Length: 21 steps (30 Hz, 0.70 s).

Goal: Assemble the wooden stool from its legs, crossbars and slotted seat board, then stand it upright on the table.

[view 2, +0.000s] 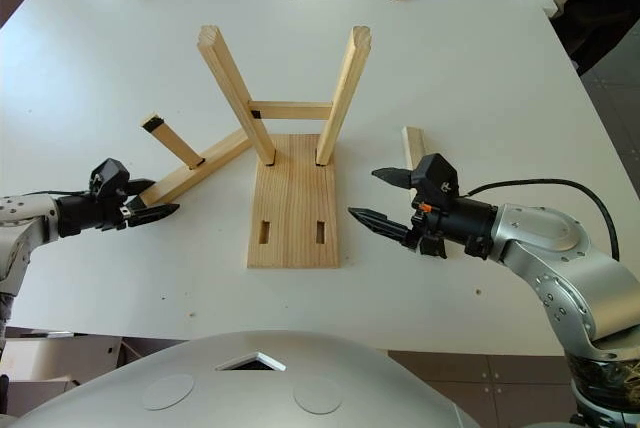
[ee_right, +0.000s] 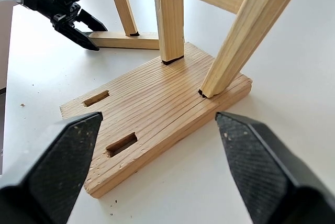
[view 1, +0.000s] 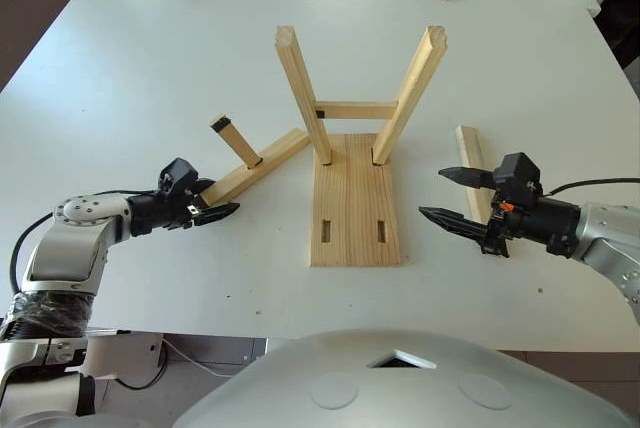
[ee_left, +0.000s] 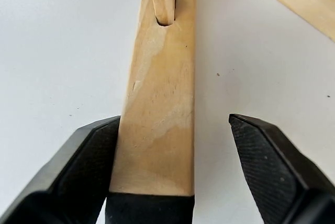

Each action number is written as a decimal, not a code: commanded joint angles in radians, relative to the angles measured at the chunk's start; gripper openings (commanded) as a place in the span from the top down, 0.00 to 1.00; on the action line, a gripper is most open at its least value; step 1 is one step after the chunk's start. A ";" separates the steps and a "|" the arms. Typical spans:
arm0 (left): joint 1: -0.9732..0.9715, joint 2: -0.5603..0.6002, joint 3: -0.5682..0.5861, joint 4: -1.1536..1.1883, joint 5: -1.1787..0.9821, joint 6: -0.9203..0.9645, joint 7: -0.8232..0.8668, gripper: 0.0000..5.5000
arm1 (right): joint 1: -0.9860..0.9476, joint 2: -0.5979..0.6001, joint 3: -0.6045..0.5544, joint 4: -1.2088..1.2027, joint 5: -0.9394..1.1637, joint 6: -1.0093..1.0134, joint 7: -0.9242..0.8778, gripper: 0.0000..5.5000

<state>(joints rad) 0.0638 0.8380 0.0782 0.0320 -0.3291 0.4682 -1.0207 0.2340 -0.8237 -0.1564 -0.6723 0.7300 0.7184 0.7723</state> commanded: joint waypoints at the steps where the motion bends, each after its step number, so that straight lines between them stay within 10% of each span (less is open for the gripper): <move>1: -0.005 0.022 0.007 0.009 0.022 -0.004 0.007 0.33 | -0.013 -0.007 0.003 0.004 -0.001 0.010 0.002 0.28; 21: -0.093 0.007 -0.045 0.098 0.063 -0.038 -0.014 0.43 | -0.007 0.004 0.006 -0.014 0.002 0.014 -0.032 0.28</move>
<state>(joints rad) -0.0118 0.8494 0.0411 0.1295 -0.2769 0.4167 -1.0400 0.2245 -0.8211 -0.1537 -0.6725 0.7299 0.7184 0.7469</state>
